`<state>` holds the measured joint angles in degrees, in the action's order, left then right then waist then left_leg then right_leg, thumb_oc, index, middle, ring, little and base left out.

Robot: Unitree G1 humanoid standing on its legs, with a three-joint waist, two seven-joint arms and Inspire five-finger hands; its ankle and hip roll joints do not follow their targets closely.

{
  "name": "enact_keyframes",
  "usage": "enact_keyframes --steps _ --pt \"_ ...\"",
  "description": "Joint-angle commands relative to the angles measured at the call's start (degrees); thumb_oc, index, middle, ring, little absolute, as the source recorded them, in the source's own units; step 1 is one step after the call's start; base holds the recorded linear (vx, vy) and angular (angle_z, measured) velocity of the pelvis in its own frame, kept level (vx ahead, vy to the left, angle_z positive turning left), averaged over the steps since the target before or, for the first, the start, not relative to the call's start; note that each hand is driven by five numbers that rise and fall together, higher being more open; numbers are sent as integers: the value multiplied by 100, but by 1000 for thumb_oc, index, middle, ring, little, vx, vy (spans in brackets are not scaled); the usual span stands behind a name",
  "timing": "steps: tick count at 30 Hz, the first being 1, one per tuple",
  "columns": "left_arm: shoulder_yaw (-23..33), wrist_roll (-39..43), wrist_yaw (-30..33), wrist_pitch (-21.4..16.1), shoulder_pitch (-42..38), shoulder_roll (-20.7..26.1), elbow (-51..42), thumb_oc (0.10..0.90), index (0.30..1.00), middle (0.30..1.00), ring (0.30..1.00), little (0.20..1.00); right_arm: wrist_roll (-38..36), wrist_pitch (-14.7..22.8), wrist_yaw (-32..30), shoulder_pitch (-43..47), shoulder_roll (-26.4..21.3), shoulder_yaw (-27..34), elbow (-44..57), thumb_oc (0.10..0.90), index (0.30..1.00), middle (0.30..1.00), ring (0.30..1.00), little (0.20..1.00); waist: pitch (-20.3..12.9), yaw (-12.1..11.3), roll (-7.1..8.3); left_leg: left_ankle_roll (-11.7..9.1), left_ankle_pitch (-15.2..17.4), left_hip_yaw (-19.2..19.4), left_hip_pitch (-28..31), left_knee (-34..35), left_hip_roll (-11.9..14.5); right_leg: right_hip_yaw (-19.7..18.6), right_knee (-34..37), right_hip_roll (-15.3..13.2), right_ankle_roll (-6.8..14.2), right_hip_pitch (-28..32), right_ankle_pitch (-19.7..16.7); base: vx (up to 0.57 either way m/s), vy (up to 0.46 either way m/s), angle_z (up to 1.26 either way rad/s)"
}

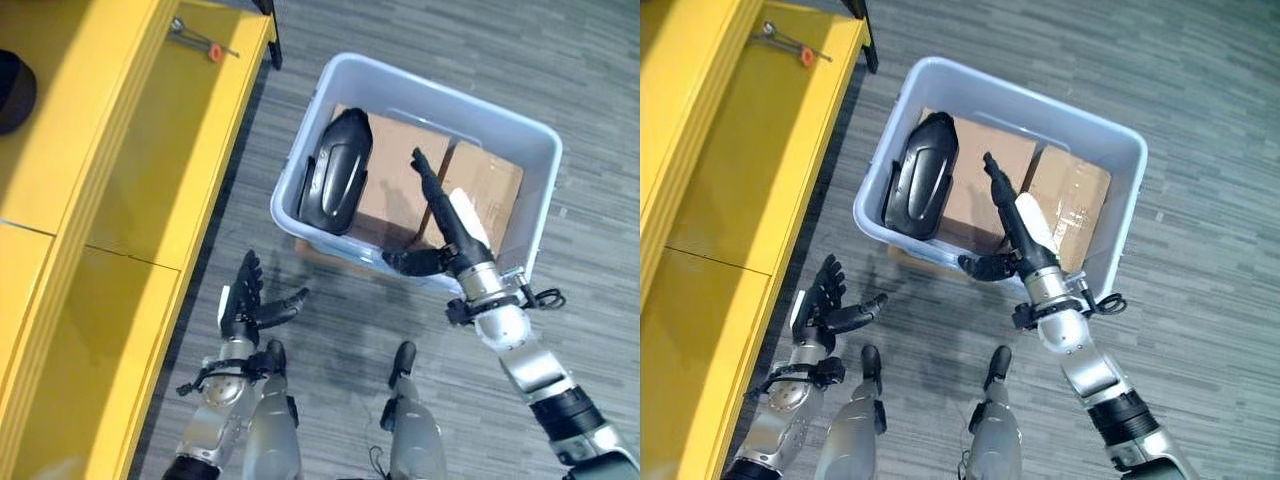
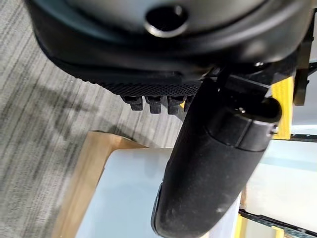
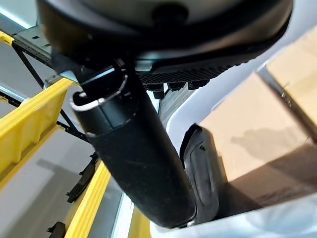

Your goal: Move parts from the plastic box to the shelf.

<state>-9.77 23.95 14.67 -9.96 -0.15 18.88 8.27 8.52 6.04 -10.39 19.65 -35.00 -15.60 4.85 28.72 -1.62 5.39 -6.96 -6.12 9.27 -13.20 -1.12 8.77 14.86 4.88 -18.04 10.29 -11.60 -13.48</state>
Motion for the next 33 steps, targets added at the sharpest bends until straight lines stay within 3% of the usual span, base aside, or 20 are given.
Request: enact_keyframes --steps 1,4,7,9,13,14,23,27,33 --pt "259 -246 -17 -418 96 187 -683 900 1000 1000 1000 1000 197 521 -113 715 -232 334 888 900 1000 1000 1000 1000 -404 10 146 18 311 128 -50 -328 255 5 -519 -412 383 80 231 -8 -32 0" --pt "311 -204 -56 -439 167 229 -736 900 1000 1000 1000 1000 336 481 -61 1036 -704 265 864 900 1000 1000 1000 1000 -339 -6 172 -28 248 131 -82 -275 318 14 -548 -367 373 -11 232 -28 -46 -1" --pt "341 -163 -161 -465 281 349 -829 900 1000 1000 1000 1000 910 343 -16 1914 -1739 -150 584 900 1000 1000 1000 1000 -162 -70 178 -109 173 123 -113 -207 424 25 -632 -282 352 -155 253 -48 -62 -2" --pt "357 -152 -174 -473 276 345 -832 900 1000 1000 1000 1000 1022 334 -12 2111 -1895 -276 496 900 1000 1000 1000 1000 -135 -62 176 -109 127 122 -154 -189 428 12 -643 -280 339 -216 228 -23 -11 -2" --pt "353 -127 -219 -513 259 479 -907 900 1000 1000 1000 1000 2084 166 43 3371 -2774 -1255 34 900 1000 1000 1000 1000 40 -132 152 -176 -3 102 -297 -109 512 0 -759 -215 303 -449 259 -58 -59 -5" --pt "354 -161 -207 -512 224 537 -912 900 1000 1000 1000 1000 2766 86 42 3952 -3054 -1789 -156 900 1000 1000 1000 1000 99 -181 132 -222 -19 84 -325 -72 569 18 -825 -177 301 -528 309 -37 -46 -2" --pt "323 -251 -163 -513 100 555 -879 900 1000 1000 1000 1000 4151 24 123 5578 -3318 -3365 -610 900 1000 1000 1000 1000 107 -258 62 -311 -265 -41 -772 71 736 87 -1055 -49 218 -1081 412 -21 -60 -1" --pt "347 -269 -126 -510 73 557 -869 900 1000 1000 1000 1000 4427 -37 137 6102 -3346 -3874 -833 900 1000 1000 1000 1000 107 -291 58 -341 -341 -120 -918 168 778 149 -1131 7 197 -1259 458 1 -49 10" --pt "346 -273 -66 -522 21 515 -861 900 1000 1000 1000 1000 4470 -113 81 6526 -3324 -4172 -960 900 1000 1000 1000 1000 107 -306 46 -357 -365 -185 -1090 165 817 203 -1223 30 178 -1440 501 6 -28 7"
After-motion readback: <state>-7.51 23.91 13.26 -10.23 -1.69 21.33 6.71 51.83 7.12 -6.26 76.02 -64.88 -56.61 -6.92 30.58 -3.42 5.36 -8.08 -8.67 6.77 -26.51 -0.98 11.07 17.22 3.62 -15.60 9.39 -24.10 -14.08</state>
